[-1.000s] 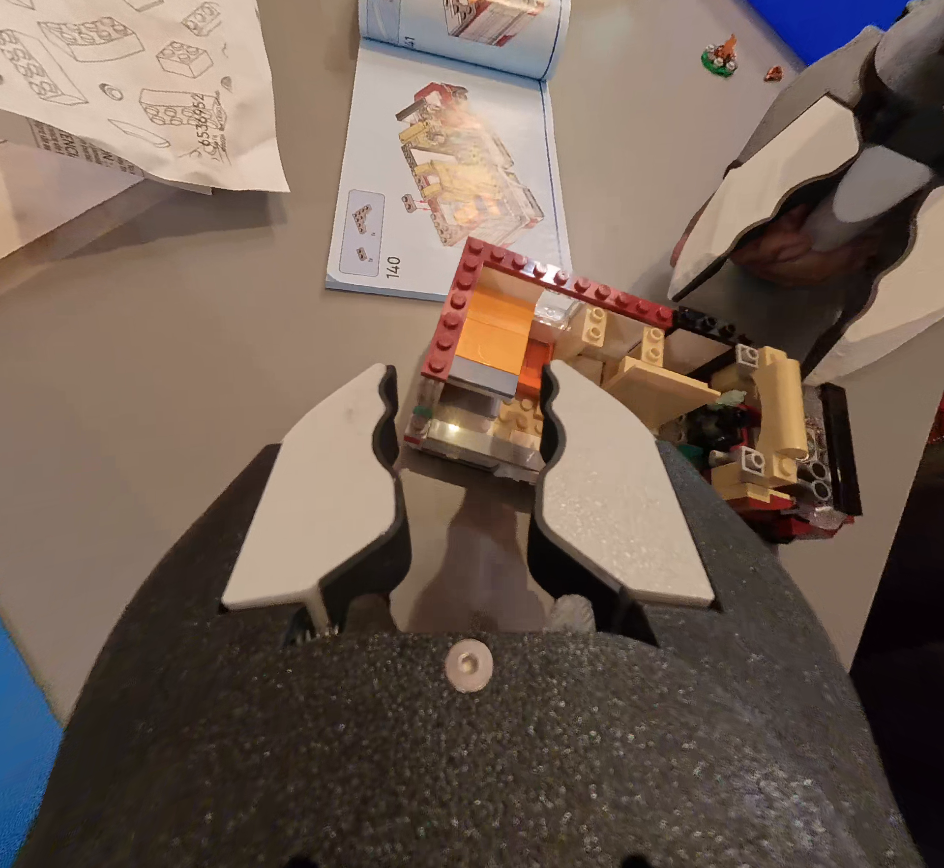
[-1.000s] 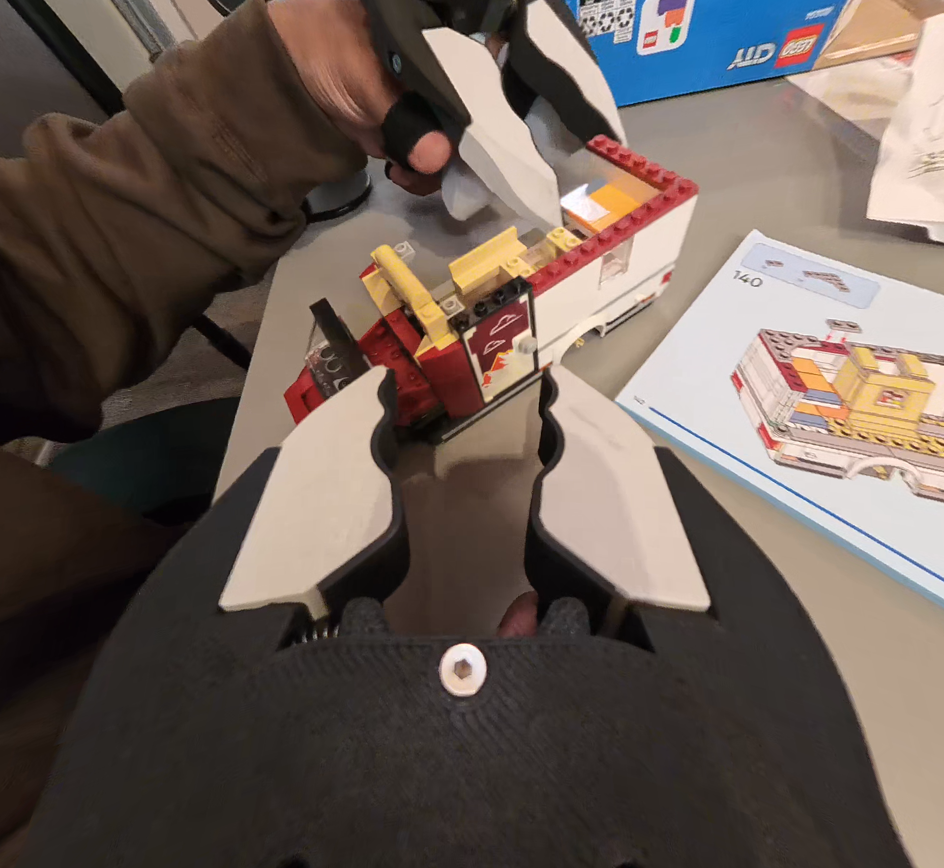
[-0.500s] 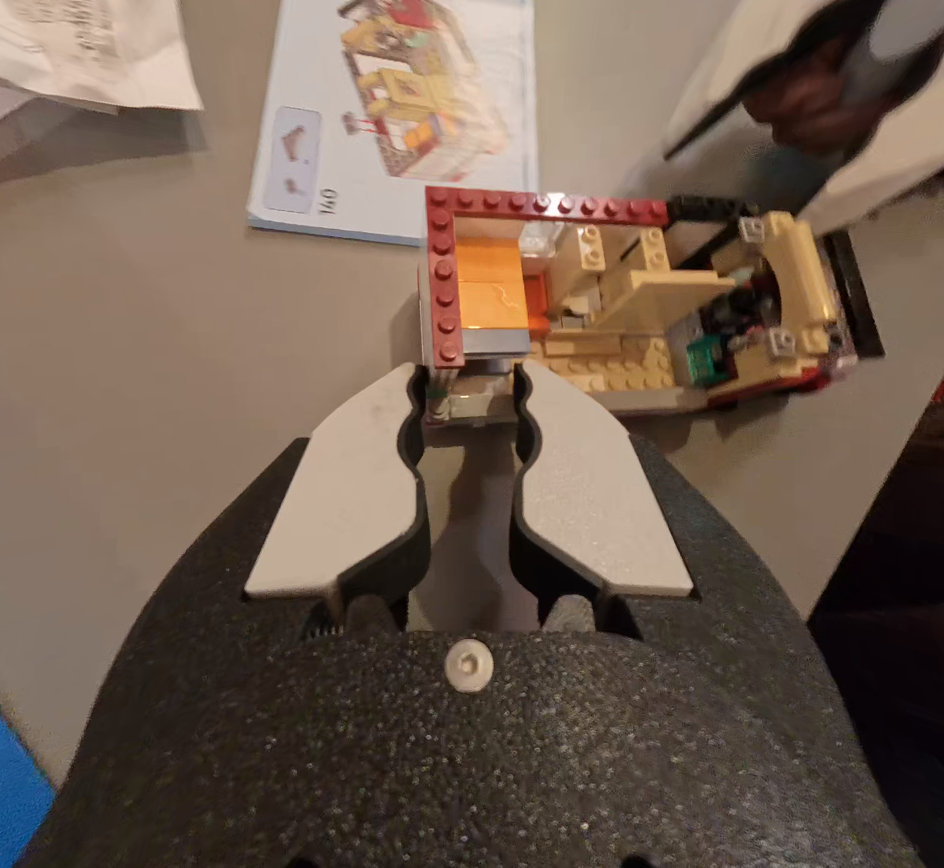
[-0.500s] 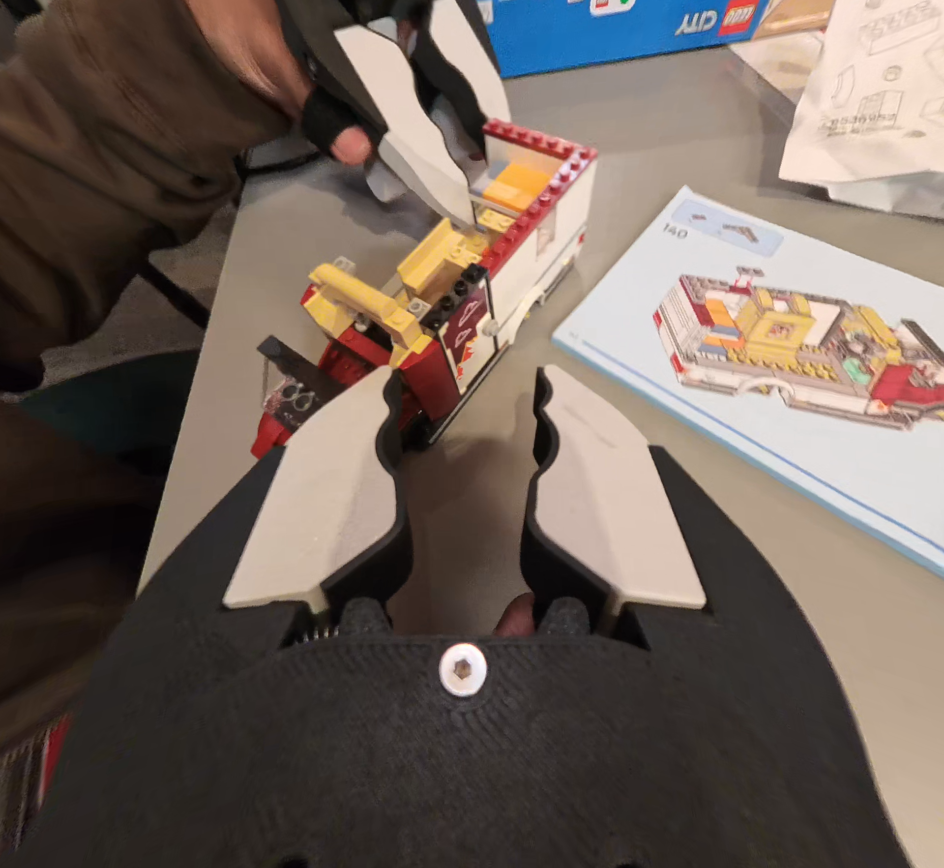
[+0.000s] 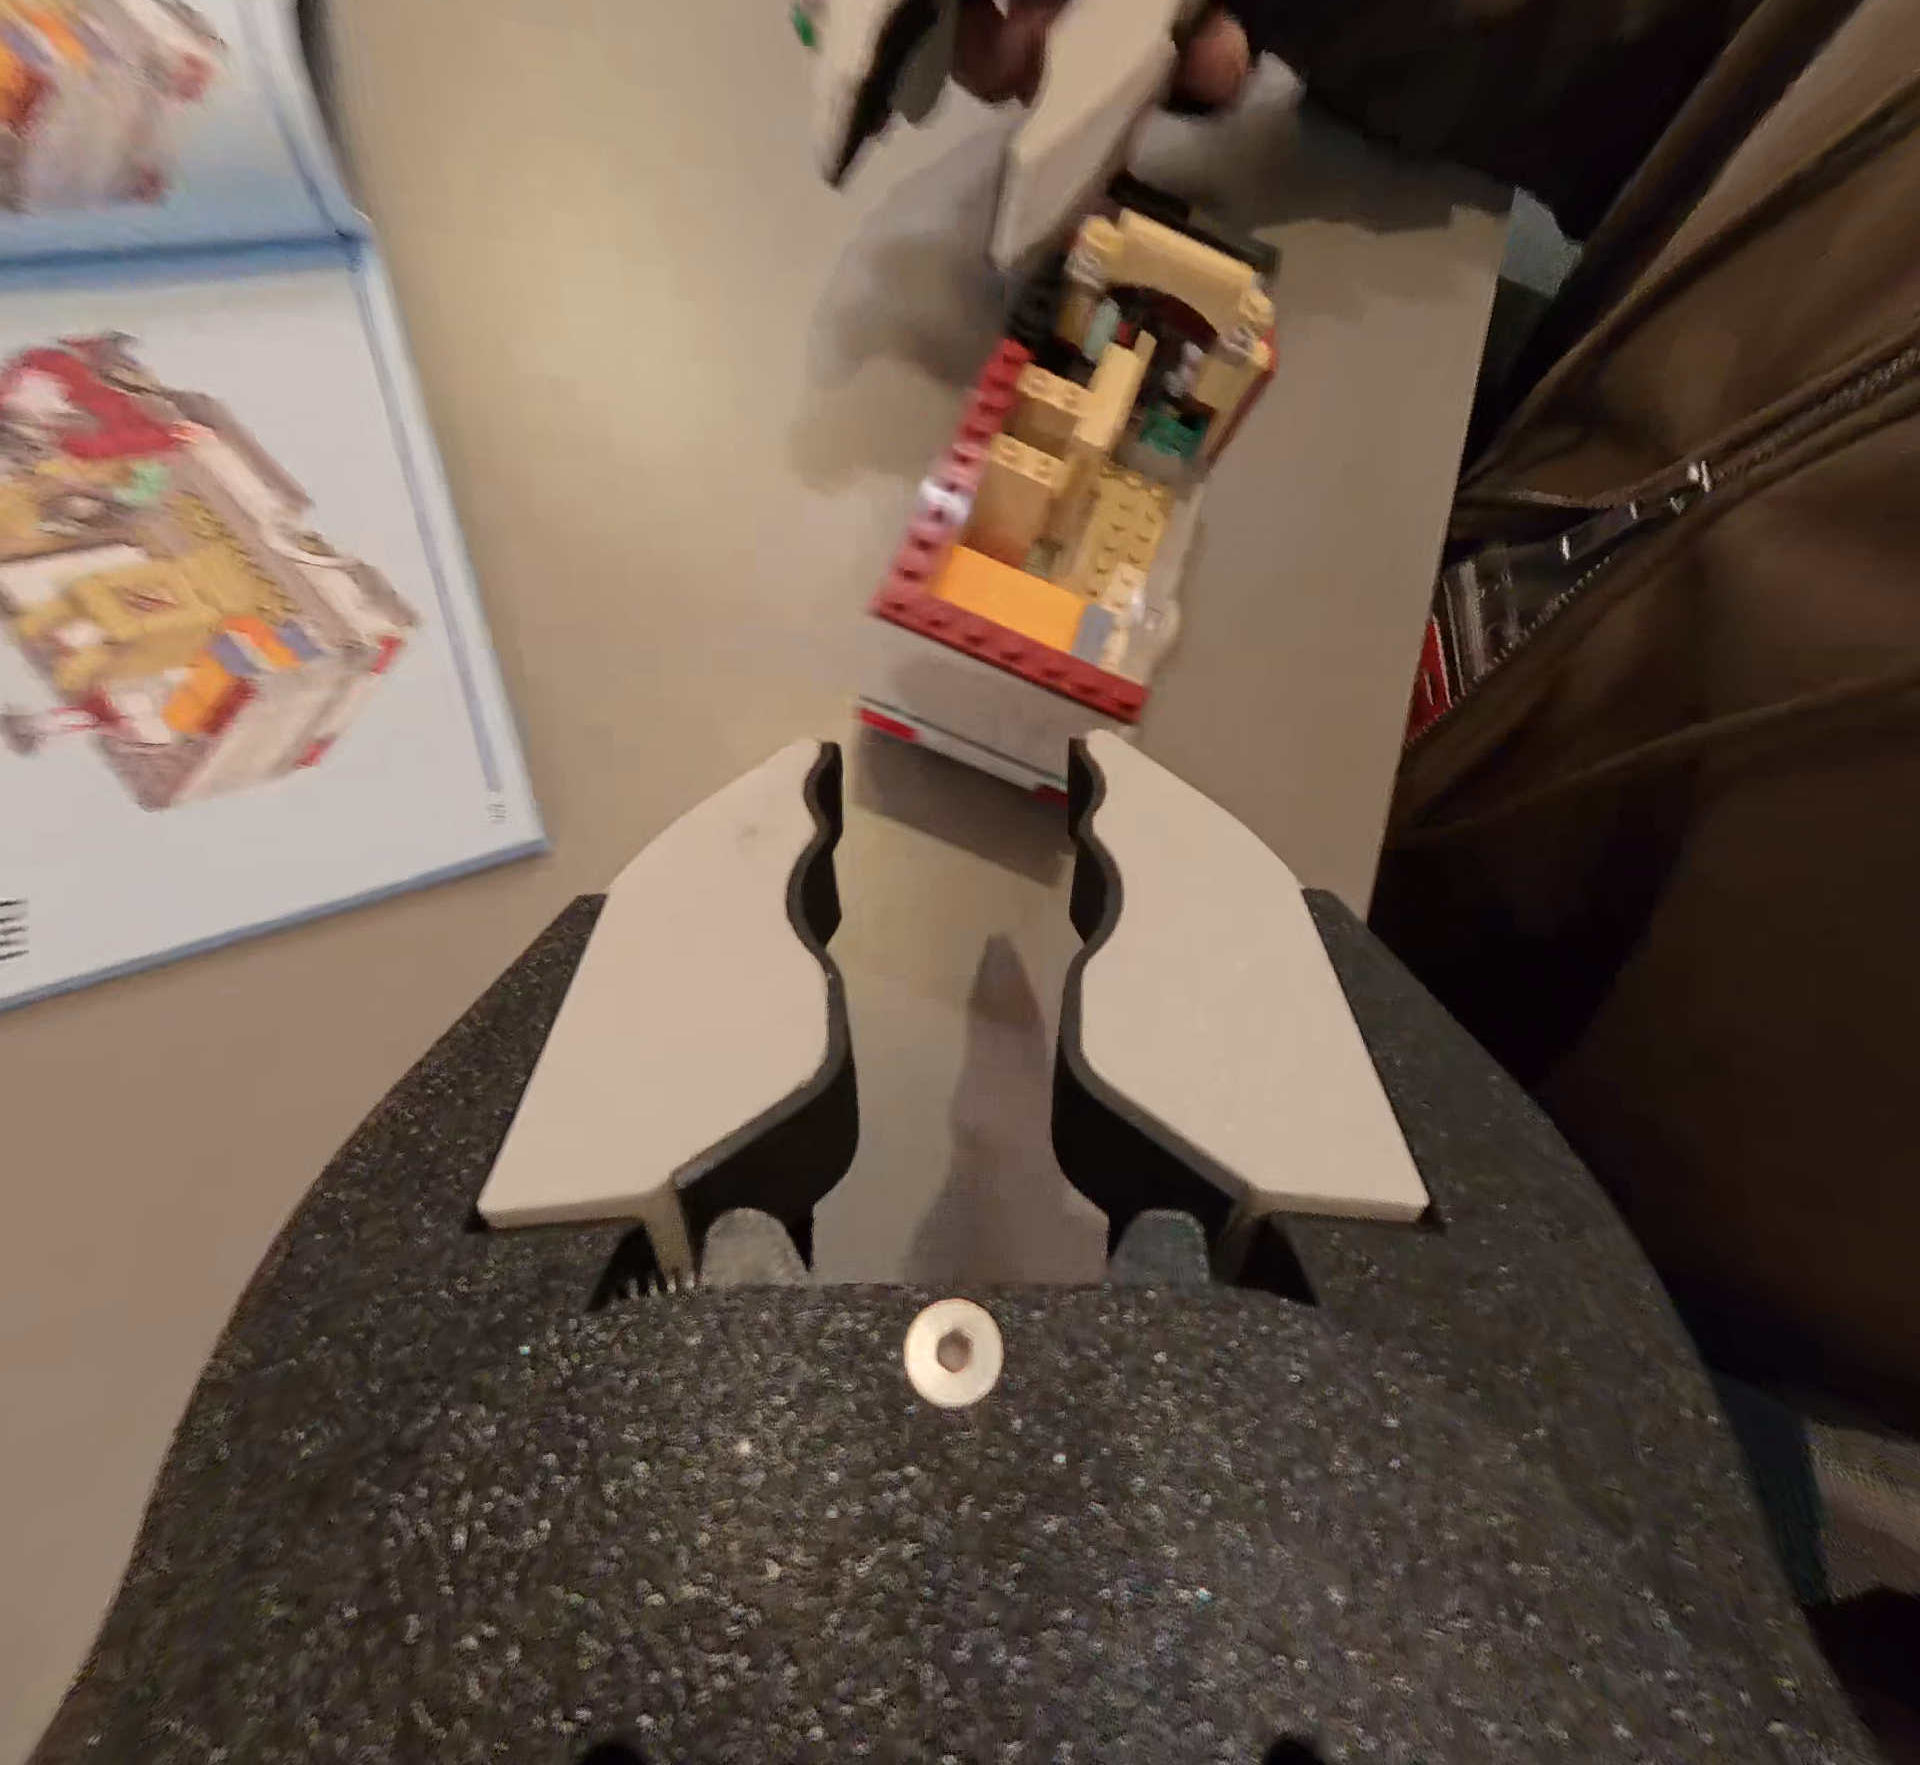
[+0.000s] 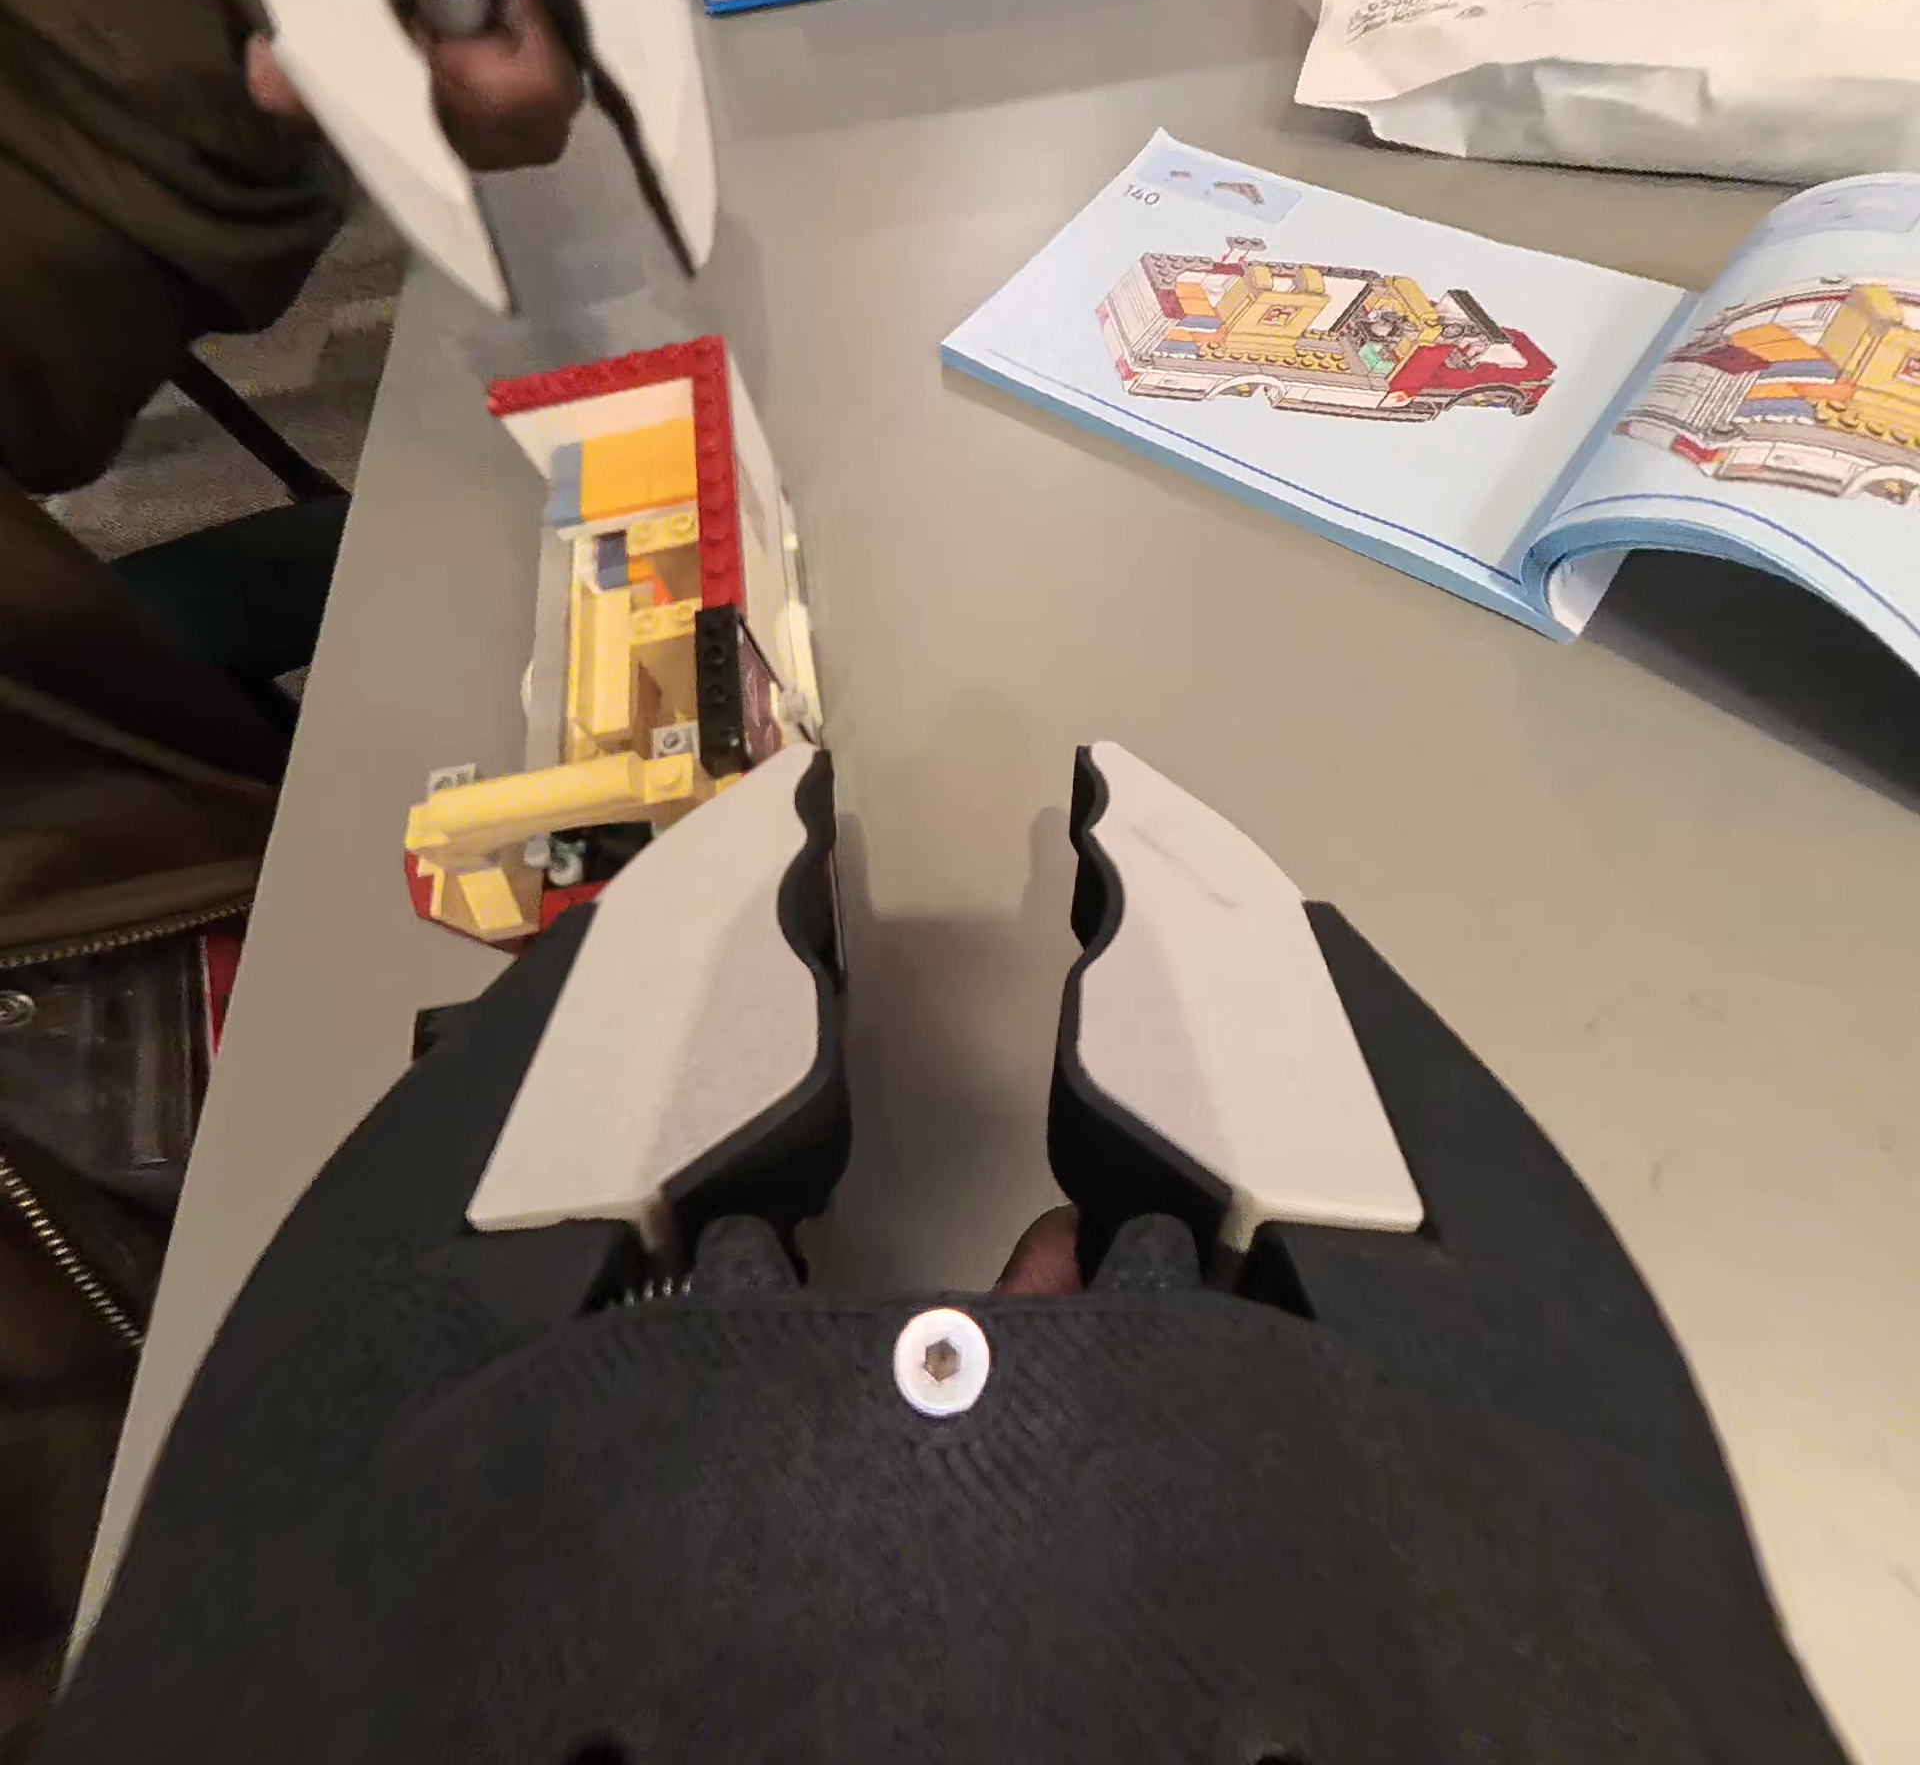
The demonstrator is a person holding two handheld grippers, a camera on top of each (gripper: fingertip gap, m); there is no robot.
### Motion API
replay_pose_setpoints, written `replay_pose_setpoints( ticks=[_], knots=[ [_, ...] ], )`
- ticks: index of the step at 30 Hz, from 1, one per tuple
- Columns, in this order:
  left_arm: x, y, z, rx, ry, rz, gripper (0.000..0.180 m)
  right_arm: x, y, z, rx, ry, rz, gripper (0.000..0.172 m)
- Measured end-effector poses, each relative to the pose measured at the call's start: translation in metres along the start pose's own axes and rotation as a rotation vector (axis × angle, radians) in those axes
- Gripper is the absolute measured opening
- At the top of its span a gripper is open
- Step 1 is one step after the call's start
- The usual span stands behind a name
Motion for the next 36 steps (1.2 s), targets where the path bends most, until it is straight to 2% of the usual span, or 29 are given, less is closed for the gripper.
replay_pose_setpoints(
  ticks=[3,7,9,12,14,15,18,20,22,26,30,36],
  knots=[
    [0.049,0.026,0.014,-0.076,0.070,0.129,0.048,-0.001,0.002,-0.001,-0.018,-0.011,0.018,0.044],
    [0.148,0.051,0.038,-0.138,0.113,0.370,0.060,-0.011,0.001,0.002,-0.035,0.022,-0.066,0.043],
    [0.192,0.051,0.057,-0.219,0.125,0.411,0.066,-0.017,0.001,0.006,-0.057,0.031,-0.120,0.042],
    [0.226,0.031,0.076,-0.317,0.134,0.389,0.072,-0.026,-0.001,0.011,-0.092,0.032,-0.193,0.041],
    [0.228,0.019,0.078,-0.369,0.140,0.402,0.067,-0.033,-0.004,0.012,-0.108,0.020,-0.239,0.040],
    [0.217,0.013,0.078,-0.334,0.105,0.379,0.069,-0.036,-0.007,0.012,-0.107,0.013,-0.249,0.040],
    [0.200,0.015,0.077,-0.311,-0.033,0.519,0.071,-0.040,-0.015,0.017,-0.104,0.019,-0.263,0.042],
    [0.187,0.005,0.073,-0.273,-0.048,0.460,0.075,-0.044,-0.019,0.024,-0.114,0.022,-0.268,0.042],
    [0.189,0.001,0.067,-0.223,-0.072,0.467,0.074,-0.049,-0.022,0.029,-0.124,0.006,-0.269,0.044],
    [0.194,-0.004,0.050,-0.151,-0.007,0.368,0.068,-0.062,-0.023,0.041,-0.175,-0.051,-0.278,0.045],
    [0.192,-0.008,0.027,-0.010,0.026,0.291,0.069,-0.071,-0.028,0.046,-0.181,-0.101,-0.261,0.045],
    [0.199,-0.018,0.006,0.151,0.113,0.315,0.068,-0.076,-0.036,0.046,-0.133,-0.120,-0.263,0.044]
  ],
)
Point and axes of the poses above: each gripper's, where its closed fingertips meet, y back along the fingers, z out of its top, x = y × z across the jaws, the point moved 1 cm from there along y, back along the fingers, and after that the axes turned 12 degrees about x, right-handed, at the moved point
